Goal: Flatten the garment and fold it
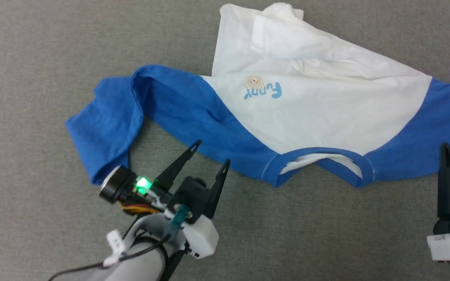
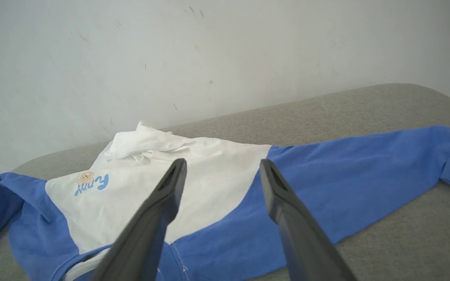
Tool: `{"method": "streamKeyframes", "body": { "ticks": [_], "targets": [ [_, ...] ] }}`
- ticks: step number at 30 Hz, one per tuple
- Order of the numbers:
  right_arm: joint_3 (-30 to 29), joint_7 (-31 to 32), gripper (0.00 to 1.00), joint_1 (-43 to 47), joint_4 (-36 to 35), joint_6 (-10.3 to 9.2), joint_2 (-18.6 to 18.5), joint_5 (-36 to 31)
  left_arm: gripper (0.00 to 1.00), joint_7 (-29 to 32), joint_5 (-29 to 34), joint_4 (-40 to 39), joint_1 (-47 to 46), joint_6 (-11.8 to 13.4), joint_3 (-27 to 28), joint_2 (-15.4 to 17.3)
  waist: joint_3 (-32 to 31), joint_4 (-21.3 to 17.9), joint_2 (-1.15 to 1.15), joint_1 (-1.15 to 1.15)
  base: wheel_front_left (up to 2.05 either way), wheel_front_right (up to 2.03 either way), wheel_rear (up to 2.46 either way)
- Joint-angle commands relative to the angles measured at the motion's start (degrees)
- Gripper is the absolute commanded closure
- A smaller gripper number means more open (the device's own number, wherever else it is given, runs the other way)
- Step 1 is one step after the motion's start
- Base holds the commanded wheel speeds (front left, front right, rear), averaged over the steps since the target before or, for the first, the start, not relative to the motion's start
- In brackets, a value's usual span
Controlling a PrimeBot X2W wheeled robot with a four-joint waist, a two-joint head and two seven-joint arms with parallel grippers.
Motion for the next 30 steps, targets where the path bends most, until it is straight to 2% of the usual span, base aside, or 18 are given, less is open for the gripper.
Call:
{"method": "streamKeyframes", "body": {
  "ticks": [1, 5, 7, 11, 17, 20, 21, 22, 23, 25, 30],
  "targets": [
    [0.23, -0.16, 0.0, -0.81, 0.06, -0.05, 0.17, 0.23, 0.0, 1.01, 0.76, 1.61, -1.83, -1.13, -0.81, 0.32, 1.32, -1.33, 0.0, -0.01, 0.0, 0.0, 0.0],
    [0.33, -0.59, 0.0, -1.37, 0.93, -0.05, 0.17, 0.62, 0.0, 6.3, 3.07, 8.02, -5.46, -5.9, -4.58, 1.7, 2.36, -2.85, 0.0, -0.01, 0.0, 0.0, 0.0],
    [0.46, -0.83, 0.0, -1.53, 1.36, -0.05, 0.17, 0.78, 0.0, 8.1, 4.05, 10.27, -6.65, -7.32, -5.79, 2.3, 2.63, -3.53, 0.0, -0.01, 0.0, 0.0, 0.0],
    [0.63, -1.29, 0.0, -1.75, 1.99, -0.05, 0.17, 0.93, 0.0, 9.14, 5.72, 13.2, -7.99, -7.3, -6.67, 2.67, 2.89, -4.44, 0.0, -0.01, 0.0, 0.0, 0.0],
    [1.04, -1.63, 0.0, -1.78, 2.5, -0.05, 0.1, 1.07, 0.0, 7.81, 6.56, 15.46, -9.14, -5.12, -6.55, 1.59, 2.99, -5.0, 0.0, -0.01, 0.0, 0.0, 0.0],
    [1.16, -1.59, 0.0, -1.78, 2.71, -0.05, 0.06, 1.04, 0.0, 7.39, 6.14, 16.52, -9.43, -5.06, -6.68, 1.15, 2.95, -4.95, 0.0, -0.01, 0.0, 0.0, 0.0],
    [1.23, -1.53, 0.0, -1.81, 2.78, -0.05, 0.03, 1.02, 0.06, 7.86, 5.56, 17.28, -9.31, -5.5, -6.78, 1.03, 2.91, -4.93, 0.0, -0.01, 0.0, 0.0, 0.0],
    [1.3, -1.47, 0.0, -1.86, 2.82, -0.05, 0.0, 1.01, 0.97, 8.05, 5.2, 17.74, -9.32, -5.69, -6.81, 0.92, 2.88, -4.91, 0.0, -0.01, 0.0, 0.0, 0.0],
    [1.34, -1.42, 0.0, -1.9, 2.84, -0.05, -0.03, 0.99, 1.0, 7.94, 4.56, 18.05, -9.23, -5.62, -6.56, 0.63, 2.82, -4.85, 0.0, -0.01, 0.0, 0.0, 0.0],
    [1.32, -1.35, 0.0, -1.86, 2.91, -0.05, -0.1, 0.93, 1.0, 7.25, 3.33, 18.54, -8.81, -4.92, -5.84, -0.01, 2.49, -4.61, 0.0, -0.01, 0.0, 0.0, 0.0],
    [1.46, 0.68, 0.0, -1.39, 3.22, -0.05, -1.39, 1.46, 1.0, 1.96, -1.93, 16.87, -5.04, 0.08, -0.92, -2.02, 0.94, -3.89, 0.0, -0.01, 0.0, 0.0, 0.0]
  ]
}}
